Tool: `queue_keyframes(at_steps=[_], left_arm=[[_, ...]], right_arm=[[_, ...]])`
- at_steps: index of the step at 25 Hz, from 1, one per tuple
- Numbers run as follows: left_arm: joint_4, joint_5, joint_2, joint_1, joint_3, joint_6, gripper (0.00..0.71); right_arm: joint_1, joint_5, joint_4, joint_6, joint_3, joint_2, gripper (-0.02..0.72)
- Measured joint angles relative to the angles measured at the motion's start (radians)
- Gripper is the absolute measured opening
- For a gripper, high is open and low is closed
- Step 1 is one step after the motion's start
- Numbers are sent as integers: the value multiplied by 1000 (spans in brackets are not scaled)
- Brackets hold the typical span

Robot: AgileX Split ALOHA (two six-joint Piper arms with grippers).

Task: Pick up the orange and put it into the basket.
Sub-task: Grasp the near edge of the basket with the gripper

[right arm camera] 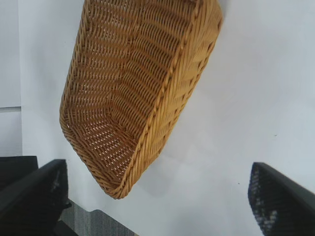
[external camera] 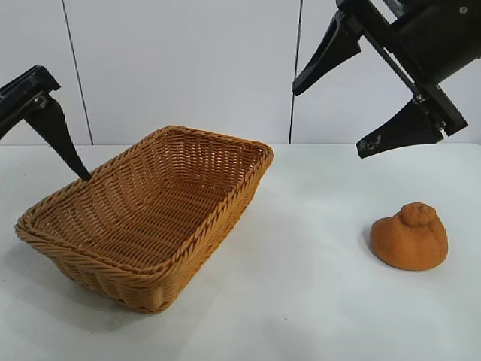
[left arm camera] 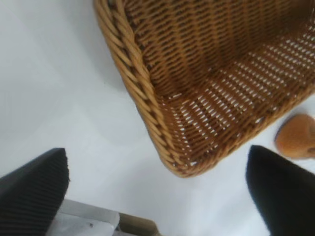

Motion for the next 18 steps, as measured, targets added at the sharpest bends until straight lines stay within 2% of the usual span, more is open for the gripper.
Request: queue_keyframes(at_steps=[7, 10, 13, 18], left_arm=[[14, -24, -1, -5, 18, -32, 693], [16, -70, -1, -53, 18, -62, 693], [57, -162, 1, -112, 18, -132, 693], [191, -173, 69, -120, 18, -280, 693]], right_arm=[[0, -1, -1, 0, 0, 0, 683], [0, -1, -1, 2, 0, 0, 683], [0, -4, -1, 10, 0, 0, 683], [0, -4, -1, 13, 0, 0, 683]])
